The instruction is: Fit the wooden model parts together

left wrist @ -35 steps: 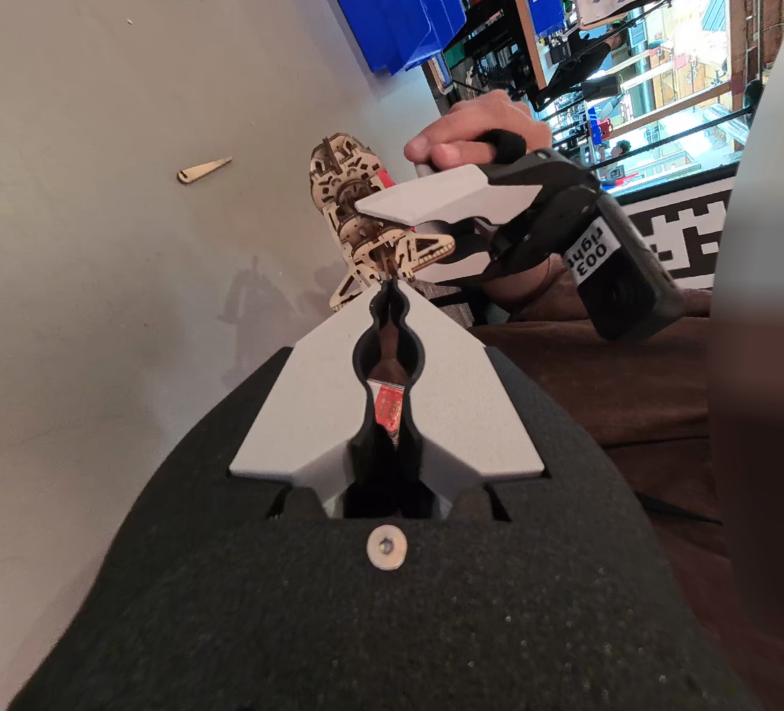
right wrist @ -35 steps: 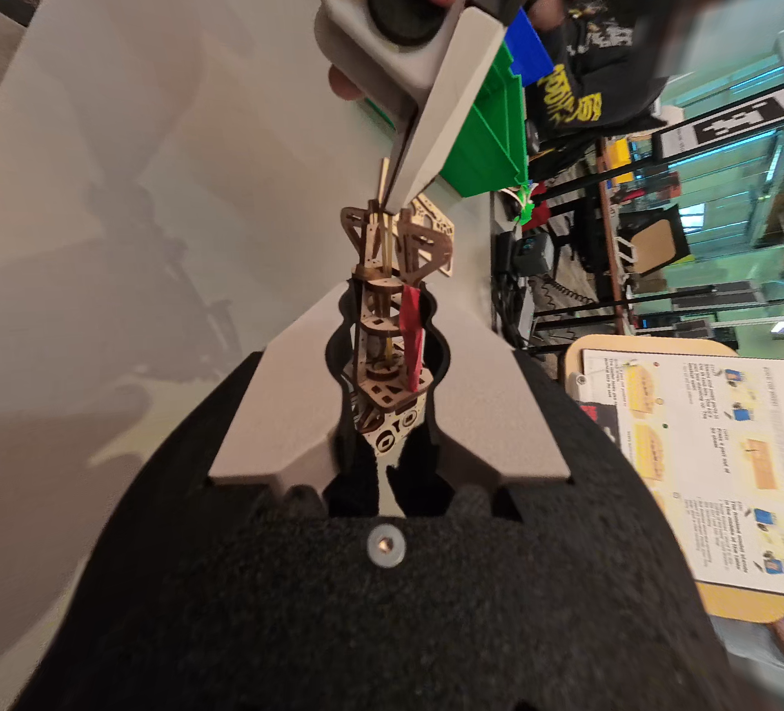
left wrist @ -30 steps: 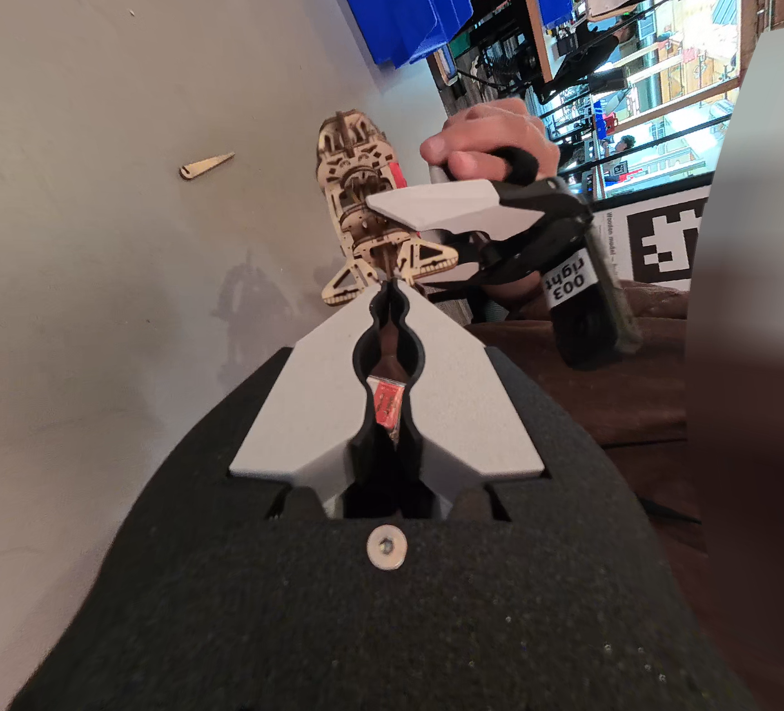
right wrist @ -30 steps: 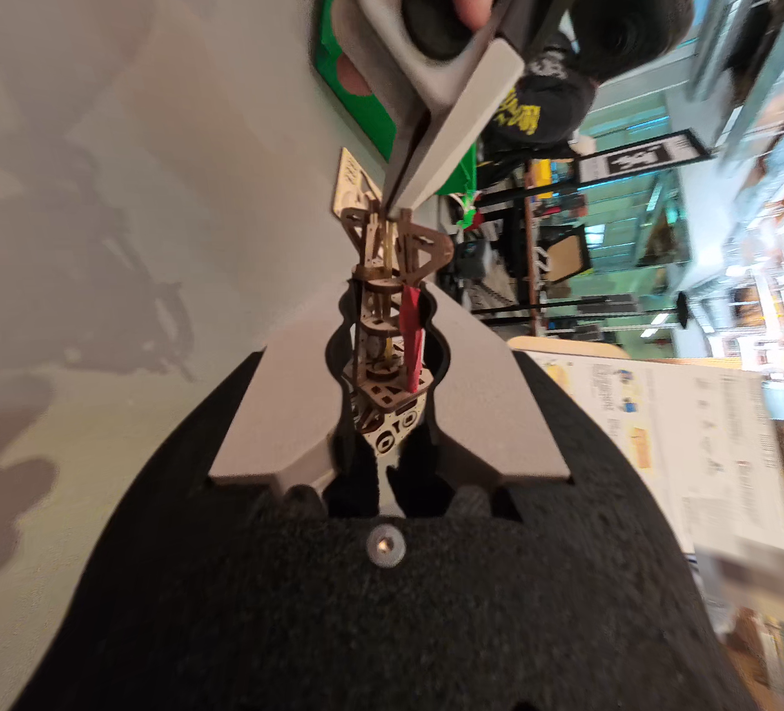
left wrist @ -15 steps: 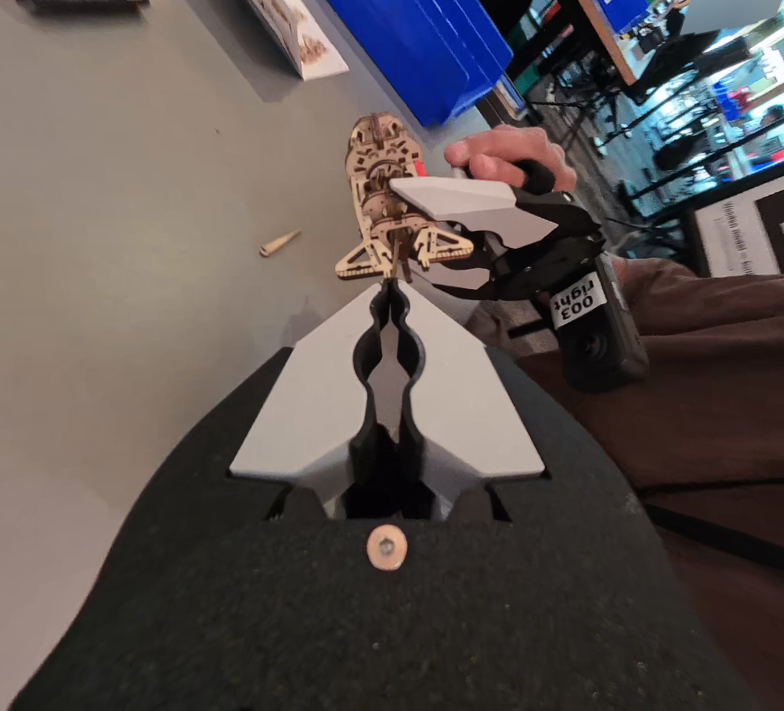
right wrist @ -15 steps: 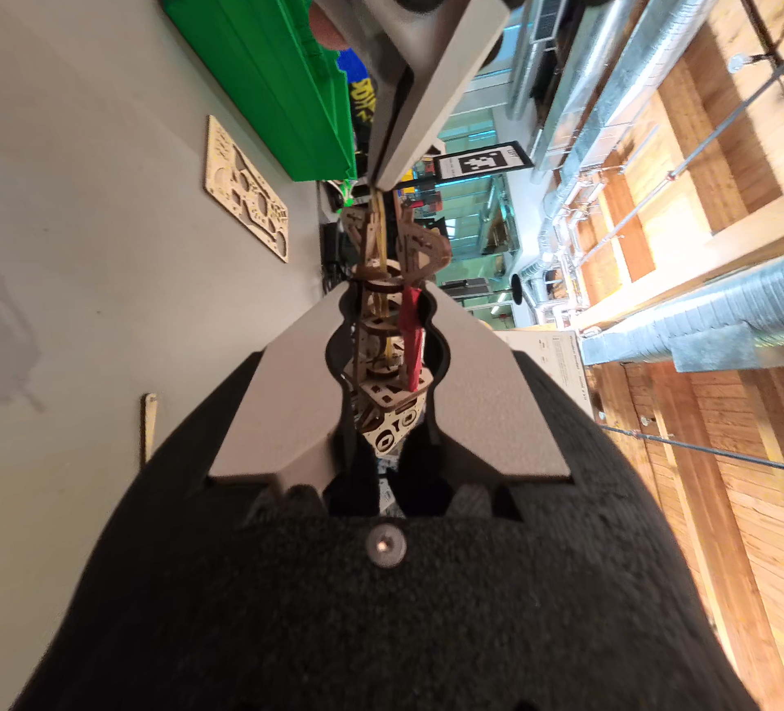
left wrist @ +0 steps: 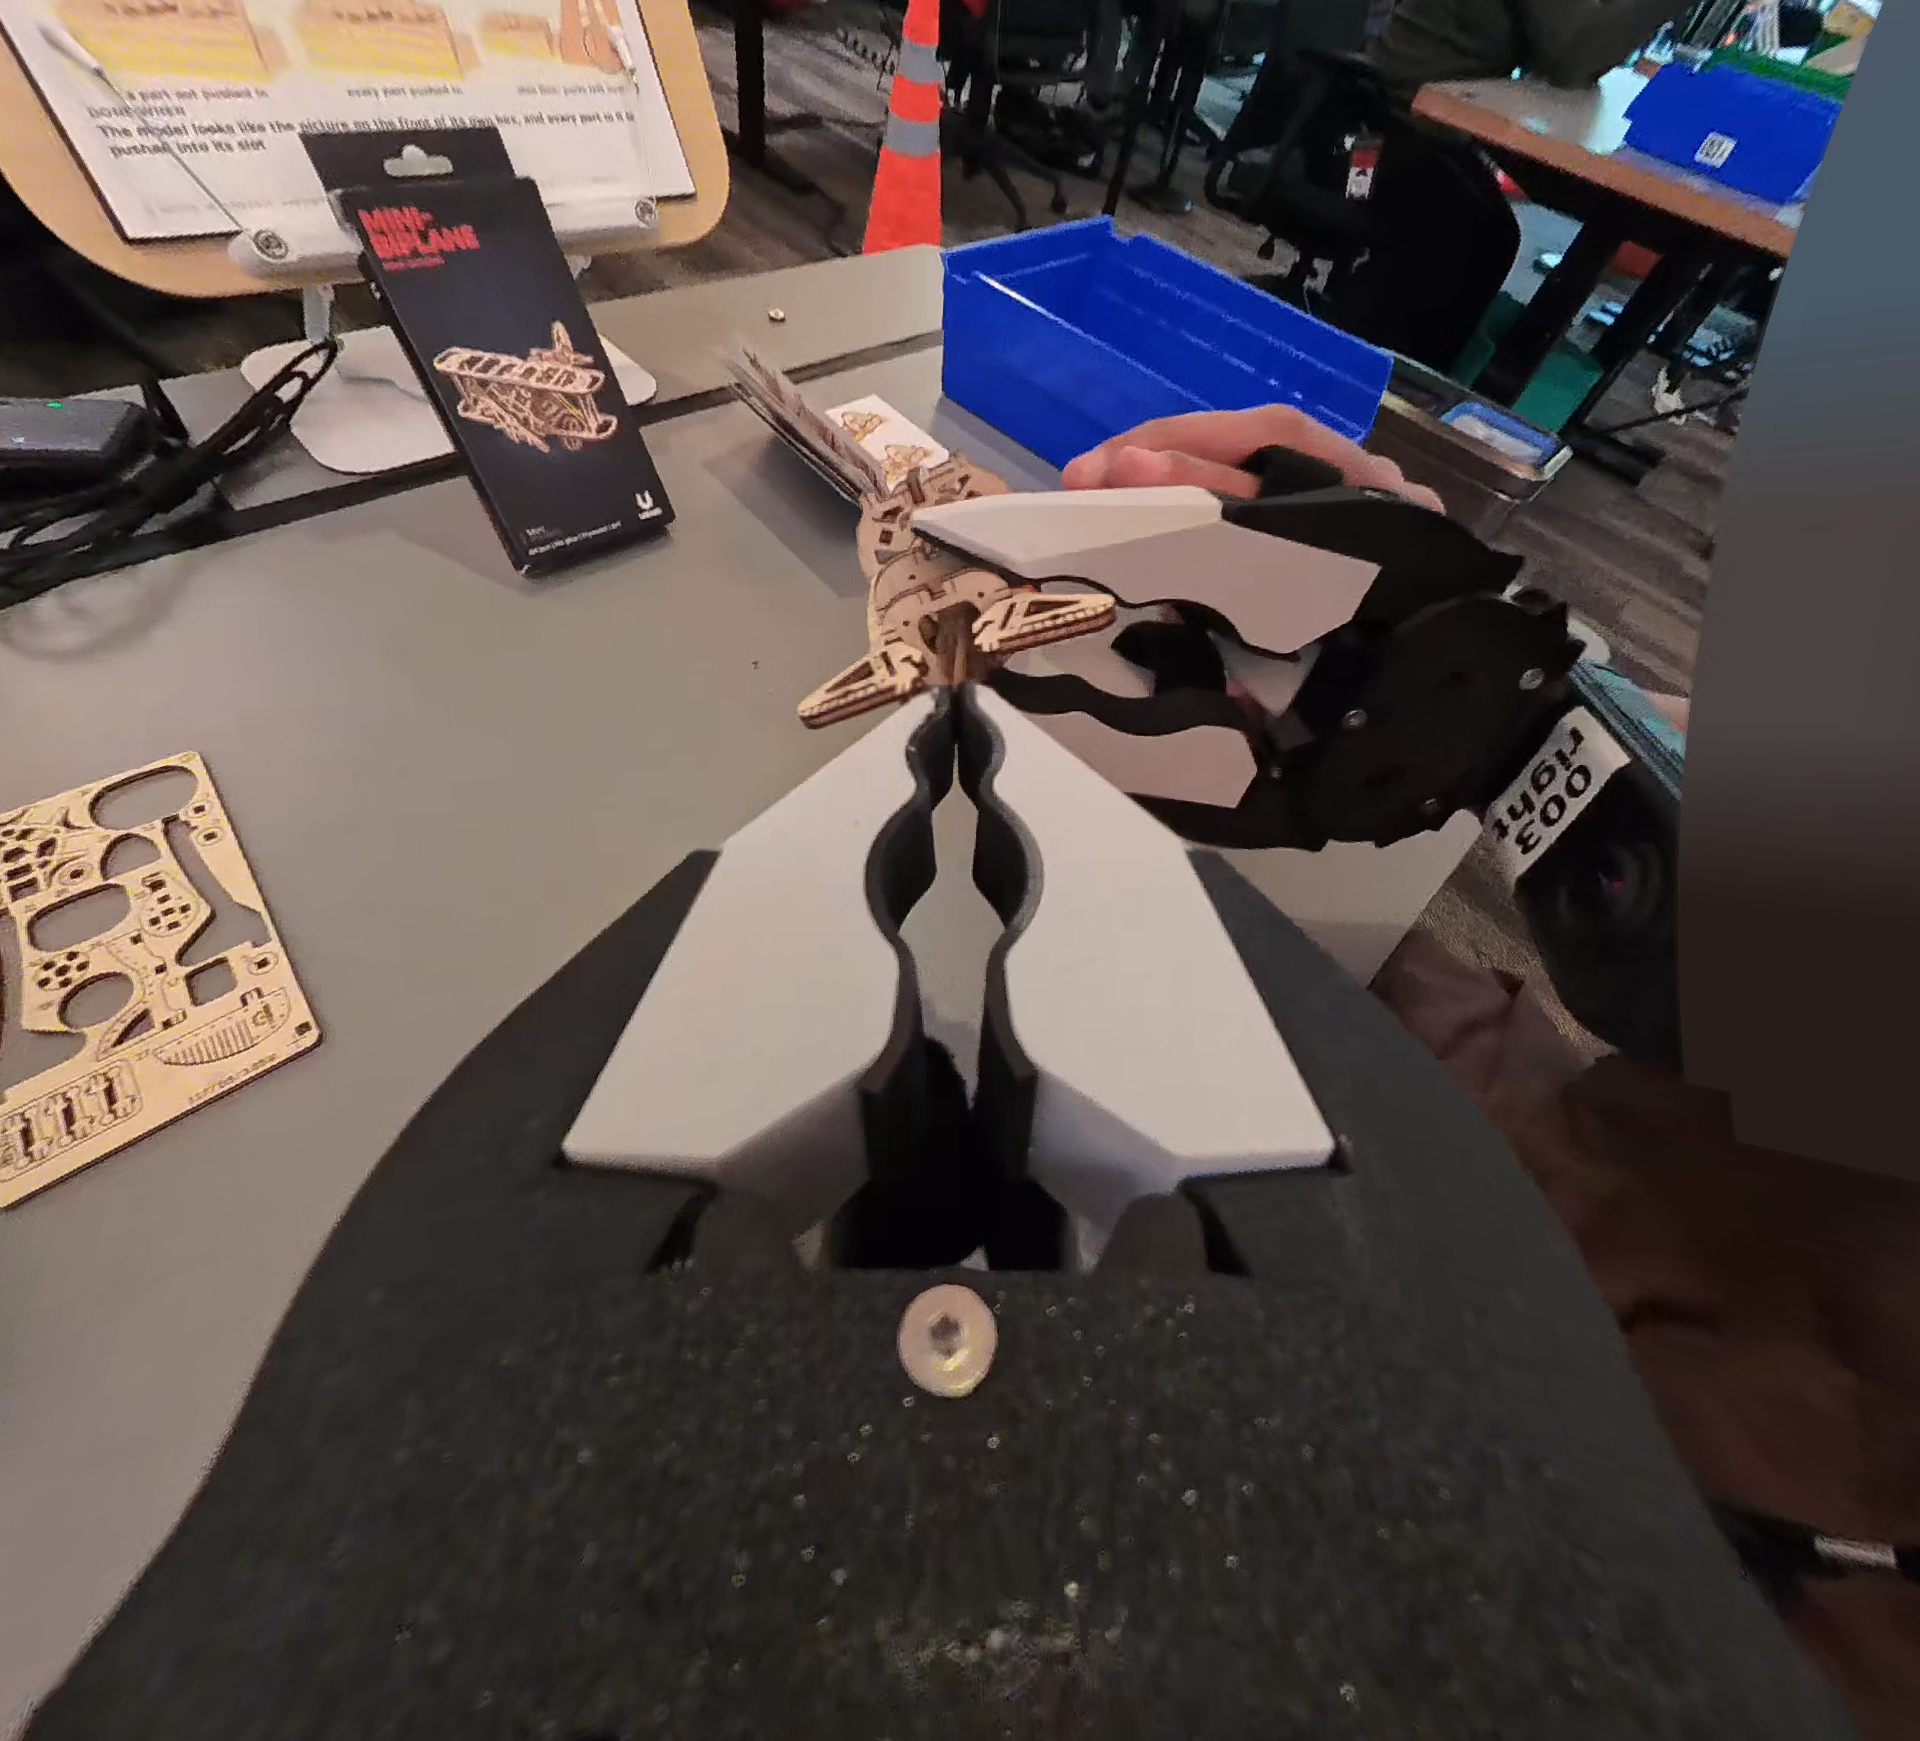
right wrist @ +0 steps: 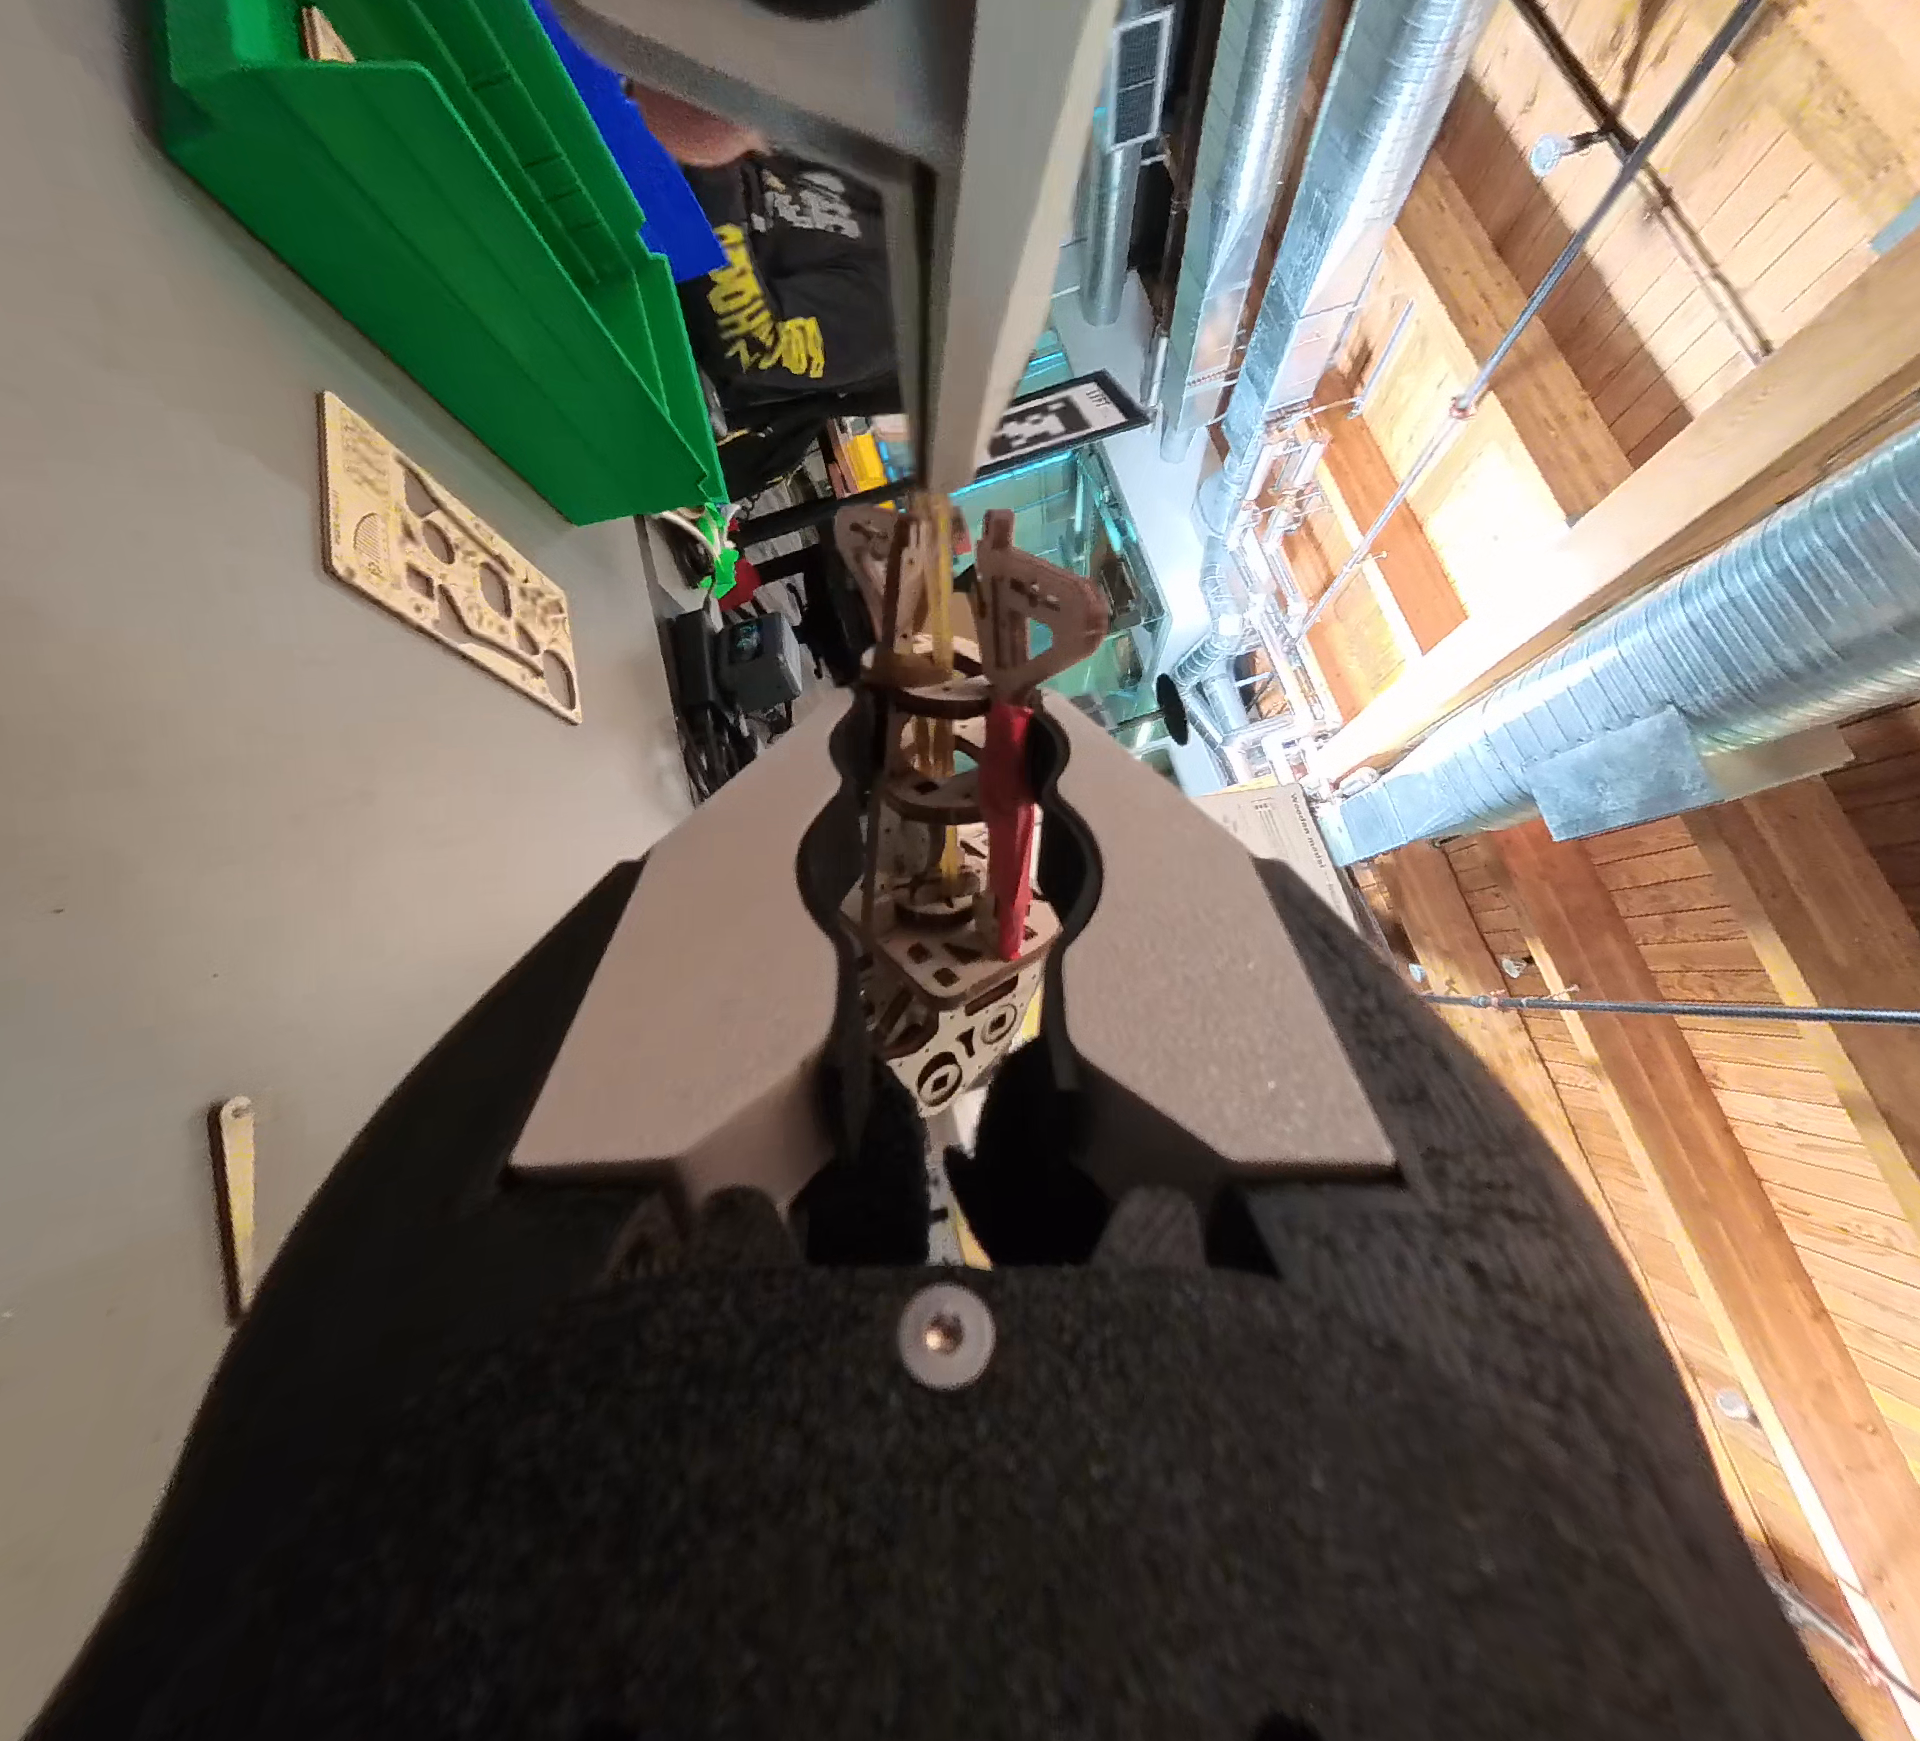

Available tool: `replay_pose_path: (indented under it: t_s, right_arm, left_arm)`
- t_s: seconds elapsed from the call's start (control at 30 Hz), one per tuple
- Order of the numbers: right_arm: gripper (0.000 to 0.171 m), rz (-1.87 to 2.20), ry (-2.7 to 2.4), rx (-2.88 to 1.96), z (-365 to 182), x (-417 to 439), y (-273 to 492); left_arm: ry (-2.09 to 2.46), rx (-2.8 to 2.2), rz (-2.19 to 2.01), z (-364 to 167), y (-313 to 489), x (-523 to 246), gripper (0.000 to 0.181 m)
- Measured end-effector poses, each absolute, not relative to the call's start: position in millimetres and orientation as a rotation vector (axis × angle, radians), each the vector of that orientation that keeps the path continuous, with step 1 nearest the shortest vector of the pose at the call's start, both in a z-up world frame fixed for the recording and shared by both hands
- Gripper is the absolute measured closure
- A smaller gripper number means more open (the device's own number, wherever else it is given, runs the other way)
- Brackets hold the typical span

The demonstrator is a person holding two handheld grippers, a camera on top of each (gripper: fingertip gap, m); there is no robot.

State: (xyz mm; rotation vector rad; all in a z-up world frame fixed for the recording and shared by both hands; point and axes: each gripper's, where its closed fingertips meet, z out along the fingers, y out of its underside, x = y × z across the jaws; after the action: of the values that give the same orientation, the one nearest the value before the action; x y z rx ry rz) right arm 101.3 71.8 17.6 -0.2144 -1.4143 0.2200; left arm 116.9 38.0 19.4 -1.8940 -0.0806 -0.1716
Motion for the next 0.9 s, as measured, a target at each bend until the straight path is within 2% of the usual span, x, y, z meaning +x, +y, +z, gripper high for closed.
replay_pose_path:
  t_s: [0.27, 0.47, 0.6, 0.9]
  right_arm:
    - [0.144, 0.467, -1.388, -0.356, 38.2, 106.3, 72.8]
    - [0.145, 0.768, -1.484, -0.589, 28.2, 97.0, 70.6]
    - [0.144, 0.778, -1.594, -0.610, 14.3, 93.7, 63.1]
    - [0.144, 0.756, -1.786, -0.664, -33.5, 106.7, 58.4]
  left_arm:
    - [-0.099, -1.731, -0.271, 36.4, 39.9, 122.1, 0.181]
    - [-0.172, -1.651, -0.445, 49.1, 40.5, 116.5, 0.181]
    - [-0.197, -1.648, -0.521, 50.2, 37.3, 114.3, 0.181]
    - [-0.329, -1.749, -0.828, -0.3, 32.5, 101.8, 0.181]
